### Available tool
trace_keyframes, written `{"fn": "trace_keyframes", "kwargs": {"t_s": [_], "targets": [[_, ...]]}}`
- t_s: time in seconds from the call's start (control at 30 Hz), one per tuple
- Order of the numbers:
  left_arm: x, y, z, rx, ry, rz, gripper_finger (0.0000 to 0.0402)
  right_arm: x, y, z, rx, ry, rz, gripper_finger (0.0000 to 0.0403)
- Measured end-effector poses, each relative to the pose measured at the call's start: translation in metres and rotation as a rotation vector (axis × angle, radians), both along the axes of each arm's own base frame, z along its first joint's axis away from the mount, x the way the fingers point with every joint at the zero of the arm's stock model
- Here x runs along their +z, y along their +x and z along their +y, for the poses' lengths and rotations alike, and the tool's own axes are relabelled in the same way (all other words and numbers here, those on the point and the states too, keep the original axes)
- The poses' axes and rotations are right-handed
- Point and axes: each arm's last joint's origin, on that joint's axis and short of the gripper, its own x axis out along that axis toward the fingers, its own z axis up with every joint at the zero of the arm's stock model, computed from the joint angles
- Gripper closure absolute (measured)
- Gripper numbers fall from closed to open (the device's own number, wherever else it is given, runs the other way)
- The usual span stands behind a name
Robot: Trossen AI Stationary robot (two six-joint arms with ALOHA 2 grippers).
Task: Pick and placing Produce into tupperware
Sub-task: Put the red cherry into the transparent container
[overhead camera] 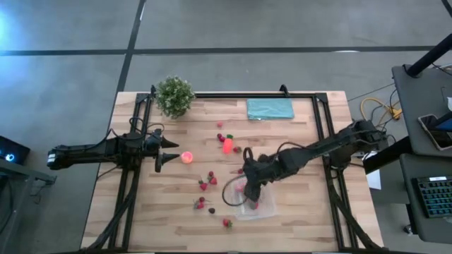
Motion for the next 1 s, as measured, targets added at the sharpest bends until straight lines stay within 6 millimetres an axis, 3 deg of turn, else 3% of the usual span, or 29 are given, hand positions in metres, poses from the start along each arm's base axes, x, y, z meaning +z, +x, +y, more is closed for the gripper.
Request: {"fn": "trace_keyframes", "kwargs": {"t_s": [0.17,0.37,0.5,0.63,1.0], "targets": [[0.000,0.000,0.000,0.000,0.000,0.000,0.0185,0.007,0.014,-0.038,0.059,-0.127,-0.002,0.0143],[0.000,0.000,0.000,0.000,0.000,-0.001,0.0185,-0.017,0.027,-0.075,0.199,-0.149,0.127,0.0152],[0.000,0.000,0.000,0.000,0.000,0.001,0.0185,-0.032,0.032,-0.076,0.339,-0.204,0.157,0.0154],[0.000,0.000,0.000,0.000,0.000,0.000,0.0185,-0.047,0.037,-0.072,0.365,-0.206,0.191,0.0155],[0.000,0.000,0.000,0.000,0.000,0.000,0.0185,-0.072,0.054,-0.065,0.267,-0.187,0.201,0.0165]]}}
